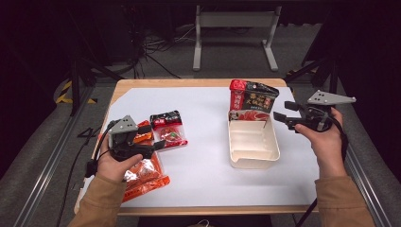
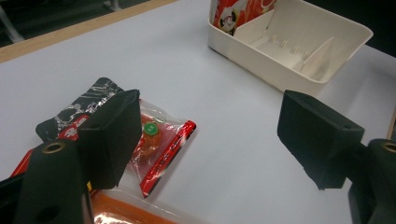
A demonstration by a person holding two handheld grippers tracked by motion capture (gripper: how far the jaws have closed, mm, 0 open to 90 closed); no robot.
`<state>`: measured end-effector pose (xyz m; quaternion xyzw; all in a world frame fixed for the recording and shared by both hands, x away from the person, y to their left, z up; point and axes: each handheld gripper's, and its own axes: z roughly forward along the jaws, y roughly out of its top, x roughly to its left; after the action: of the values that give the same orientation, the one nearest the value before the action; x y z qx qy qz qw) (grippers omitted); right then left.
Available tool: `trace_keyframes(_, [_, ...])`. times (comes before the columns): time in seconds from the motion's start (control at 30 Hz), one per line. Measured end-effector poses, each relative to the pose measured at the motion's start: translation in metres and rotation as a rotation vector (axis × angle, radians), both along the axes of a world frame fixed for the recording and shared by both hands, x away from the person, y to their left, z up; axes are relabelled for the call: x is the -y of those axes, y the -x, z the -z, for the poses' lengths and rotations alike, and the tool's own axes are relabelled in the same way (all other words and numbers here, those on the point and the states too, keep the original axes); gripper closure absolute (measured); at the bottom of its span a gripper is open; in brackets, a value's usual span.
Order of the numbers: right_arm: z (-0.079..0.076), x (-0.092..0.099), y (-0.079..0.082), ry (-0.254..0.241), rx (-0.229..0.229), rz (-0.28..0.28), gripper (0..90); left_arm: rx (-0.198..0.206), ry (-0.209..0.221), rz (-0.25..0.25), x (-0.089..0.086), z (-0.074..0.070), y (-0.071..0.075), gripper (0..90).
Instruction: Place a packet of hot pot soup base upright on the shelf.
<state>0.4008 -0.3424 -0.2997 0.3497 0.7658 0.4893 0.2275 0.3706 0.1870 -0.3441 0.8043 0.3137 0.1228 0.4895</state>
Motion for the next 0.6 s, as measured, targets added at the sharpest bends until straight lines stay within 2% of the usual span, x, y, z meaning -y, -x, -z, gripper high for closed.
trace_keyframes(0.1, [0.004, -0.002, 0.004, 0.018, -0.018, 0.002, 36.7, 0.000, 0.010, 0.001, -0.003, -0.001, -0.001, 22.9])
trace_keyframes(0.23, [0.011, -0.005, 0.012, 0.056, -0.027, -0.008, 39.0, 0.008, 0.001, -0.005, -0.006, -0.003, -0.002, 23.3])
trace_keyframes(0.43, [0.026, -0.003, 0.020, 0.022, -0.028, -0.013, 39.8, 0.014, 0.001, -0.013, -0.013, -0.006, 0.000, 23.7])
trace_keyframes(0.6, [0.039, 0.002, 0.020, 0.024, -0.043, -0.008, 40.0, 0.033, -0.010, -0.030, -0.019, -0.009, 0.000, 23.8])
